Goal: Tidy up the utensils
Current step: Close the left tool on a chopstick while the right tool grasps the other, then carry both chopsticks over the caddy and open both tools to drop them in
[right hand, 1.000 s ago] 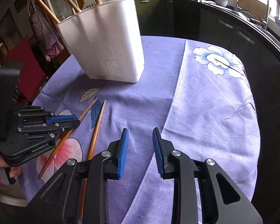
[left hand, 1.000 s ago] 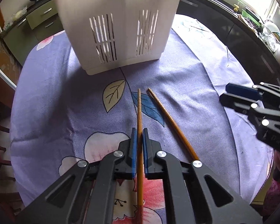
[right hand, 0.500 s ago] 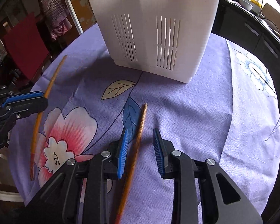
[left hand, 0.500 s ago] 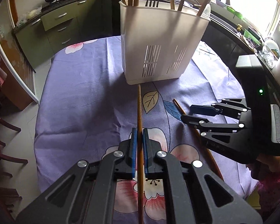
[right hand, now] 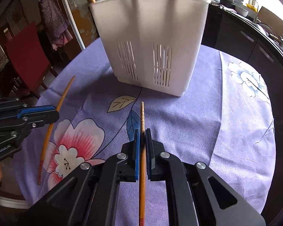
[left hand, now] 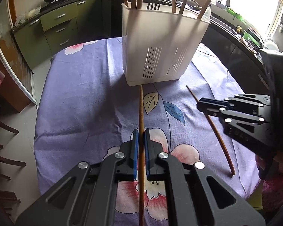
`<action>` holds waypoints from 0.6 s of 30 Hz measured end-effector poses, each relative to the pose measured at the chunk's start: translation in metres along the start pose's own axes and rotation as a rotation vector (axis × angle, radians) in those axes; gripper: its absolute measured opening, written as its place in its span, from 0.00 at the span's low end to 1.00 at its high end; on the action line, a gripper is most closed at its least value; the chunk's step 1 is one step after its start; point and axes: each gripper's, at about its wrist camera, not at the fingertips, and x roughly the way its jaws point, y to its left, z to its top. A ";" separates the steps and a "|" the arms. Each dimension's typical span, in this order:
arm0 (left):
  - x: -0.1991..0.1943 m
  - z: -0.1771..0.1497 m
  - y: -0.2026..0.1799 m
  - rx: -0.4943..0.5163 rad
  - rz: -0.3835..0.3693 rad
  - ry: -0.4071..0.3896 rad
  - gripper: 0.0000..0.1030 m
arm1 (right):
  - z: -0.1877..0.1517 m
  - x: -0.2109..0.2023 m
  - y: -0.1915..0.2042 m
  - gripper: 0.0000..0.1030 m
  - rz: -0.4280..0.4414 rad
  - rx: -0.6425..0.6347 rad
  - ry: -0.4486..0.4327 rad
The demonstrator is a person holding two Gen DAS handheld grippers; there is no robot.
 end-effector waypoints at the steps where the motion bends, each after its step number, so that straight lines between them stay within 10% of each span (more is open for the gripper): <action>1: -0.003 0.001 -0.001 0.000 -0.002 -0.006 0.06 | 0.001 -0.010 -0.001 0.06 0.006 0.005 -0.020; 18: -0.070 0.009 -0.022 0.066 -0.014 -0.140 0.06 | -0.013 -0.142 0.002 0.06 0.062 -0.005 -0.275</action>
